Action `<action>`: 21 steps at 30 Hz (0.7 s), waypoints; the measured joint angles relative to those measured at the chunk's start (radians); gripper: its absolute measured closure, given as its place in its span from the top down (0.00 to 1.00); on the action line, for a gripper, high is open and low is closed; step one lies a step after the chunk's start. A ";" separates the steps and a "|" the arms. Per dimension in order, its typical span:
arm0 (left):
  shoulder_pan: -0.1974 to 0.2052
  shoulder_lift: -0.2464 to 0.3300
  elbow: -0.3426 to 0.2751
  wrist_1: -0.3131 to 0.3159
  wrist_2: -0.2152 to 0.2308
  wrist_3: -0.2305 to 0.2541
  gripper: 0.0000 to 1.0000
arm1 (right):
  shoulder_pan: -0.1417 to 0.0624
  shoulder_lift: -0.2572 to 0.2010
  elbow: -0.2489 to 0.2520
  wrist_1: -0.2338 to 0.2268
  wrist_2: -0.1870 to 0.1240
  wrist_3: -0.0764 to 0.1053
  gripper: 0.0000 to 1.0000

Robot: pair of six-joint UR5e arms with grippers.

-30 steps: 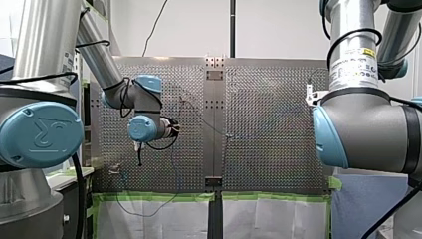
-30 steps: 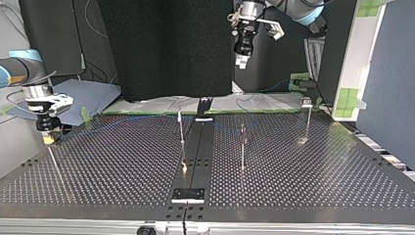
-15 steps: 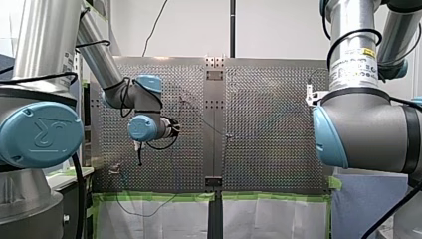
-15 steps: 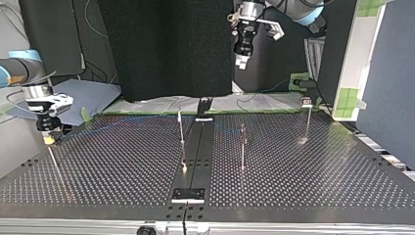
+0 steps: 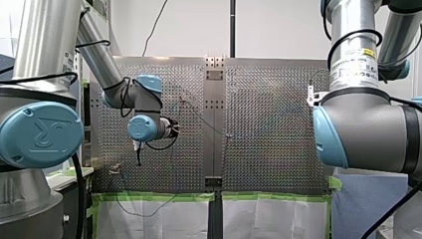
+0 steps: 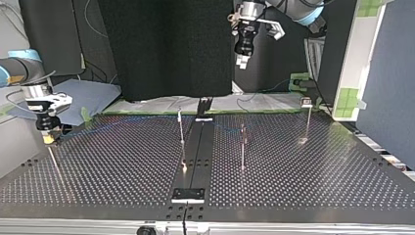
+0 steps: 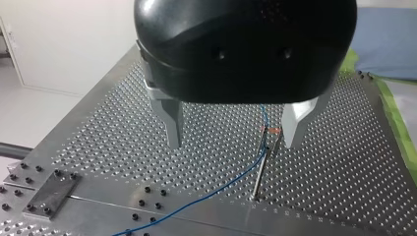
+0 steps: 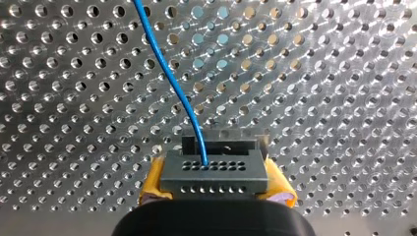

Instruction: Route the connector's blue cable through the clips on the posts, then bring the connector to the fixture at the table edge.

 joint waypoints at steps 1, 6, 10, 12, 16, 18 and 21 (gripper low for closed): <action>0.000 0.000 0.000 -0.001 -0.002 0.002 1.00 | 0.000 0.001 0.000 0.000 0.000 0.000 0.02; 0.000 0.000 0.000 -0.005 -0.008 0.010 1.00 | 0.000 0.004 -0.002 -0.002 -0.009 -0.001 0.02; 0.000 0.000 0.000 -0.005 -0.008 0.011 1.00 | -0.001 0.006 -0.007 -0.002 -0.015 -0.001 0.02; 0.001 0.000 0.000 -0.005 -0.008 0.011 1.00 | -0.001 0.007 -0.009 -0.002 -0.017 -0.001 0.02; 0.001 0.000 0.000 -0.005 -0.008 0.011 1.00 | -0.001 0.008 -0.011 -0.003 -0.017 -0.001 0.02; 0.001 0.000 0.000 -0.006 -0.008 0.011 1.00 | 0.000 0.008 -0.012 -0.003 -0.018 -0.001 0.02; 0.001 0.000 0.000 -0.005 -0.008 0.011 1.00 | 0.000 0.008 -0.013 -0.002 -0.021 -0.001 0.02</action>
